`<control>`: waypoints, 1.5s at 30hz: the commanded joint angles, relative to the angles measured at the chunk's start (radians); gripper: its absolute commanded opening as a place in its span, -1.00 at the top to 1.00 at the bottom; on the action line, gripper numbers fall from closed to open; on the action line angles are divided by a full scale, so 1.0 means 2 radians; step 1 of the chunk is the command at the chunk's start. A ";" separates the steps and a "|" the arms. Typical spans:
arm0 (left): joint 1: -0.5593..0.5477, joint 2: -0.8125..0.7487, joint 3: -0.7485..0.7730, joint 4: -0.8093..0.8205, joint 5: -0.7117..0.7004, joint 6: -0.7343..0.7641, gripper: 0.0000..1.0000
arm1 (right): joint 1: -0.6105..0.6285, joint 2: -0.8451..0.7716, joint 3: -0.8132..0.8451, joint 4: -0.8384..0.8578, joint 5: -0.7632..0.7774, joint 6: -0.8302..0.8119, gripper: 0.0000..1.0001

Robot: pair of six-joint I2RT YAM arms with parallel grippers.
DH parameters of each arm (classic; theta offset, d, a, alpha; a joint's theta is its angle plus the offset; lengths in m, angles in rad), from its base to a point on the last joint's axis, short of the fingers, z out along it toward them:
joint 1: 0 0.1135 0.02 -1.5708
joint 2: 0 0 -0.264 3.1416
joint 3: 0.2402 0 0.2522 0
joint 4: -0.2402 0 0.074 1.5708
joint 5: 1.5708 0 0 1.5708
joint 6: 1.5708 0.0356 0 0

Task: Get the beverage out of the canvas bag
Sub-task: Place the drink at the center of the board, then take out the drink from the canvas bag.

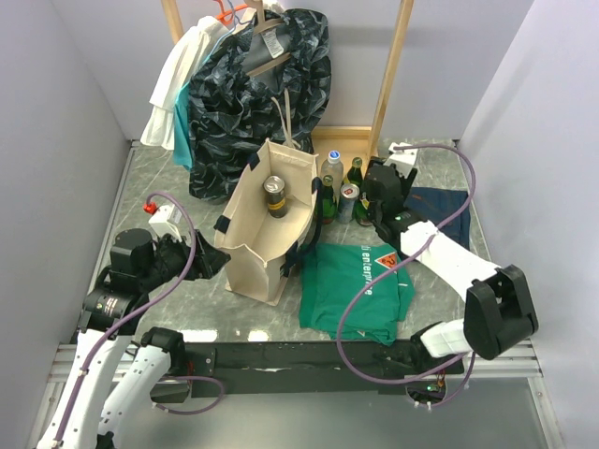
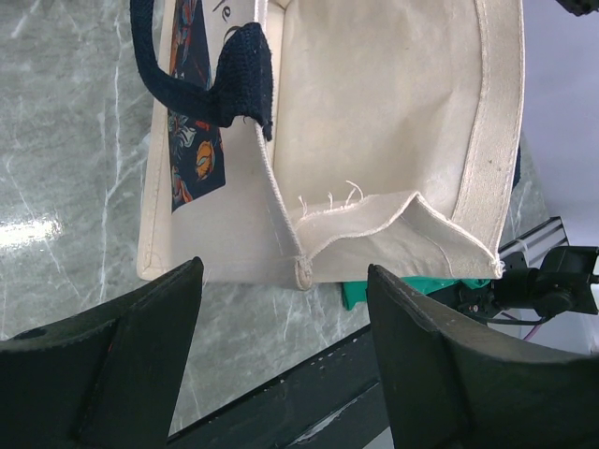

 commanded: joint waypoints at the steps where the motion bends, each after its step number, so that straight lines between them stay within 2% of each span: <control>1: 0.000 -0.006 -0.001 0.005 0.004 0.004 -0.53 | 0.004 -0.031 0.035 -0.049 0.005 0.015 -0.41; 5: 0.000 -0.006 0.000 0.004 0.003 0.005 -0.53 | 0.004 -0.033 0.073 -0.095 -0.023 0.016 -0.55; 12: 0.000 -0.007 0.000 0.004 0.002 0.004 -0.53 | 0.003 -0.032 0.134 -0.171 -0.091 -0.004 -0.60; 17: 0.000 -0.006 -0.001 0.003 0.001 0.004 -0.53 | 0.006 -0.025 0.169 -0.224 -0.096 -0.020 -0.63; 22: -0.001 -0.007 -0.001 0.005 0.000 0.002 -0.53 | 0.008 -0.016 0.206 -0.276 -0.141 -0.039 -0.65; 34: 0.000 -0.008 -0.001 0.003 -0.013 -0.004 -0.52 | 0.027 0.022 0.324 -0.327 -0.277 -0.041 -0.78; 38: 0.000 -0.007 0.000 0.002 -0.014 -0.005 -0.52 | 0.053 0.051 0.367 -0.348 -0.283 -0.056 -0.81; 45: 0.000 -0.005 0.000 0.004 -0.012 -0.005 -0.53 | 0.118 0.104 0.421 -0.366 -0.248 -0.089 -0.82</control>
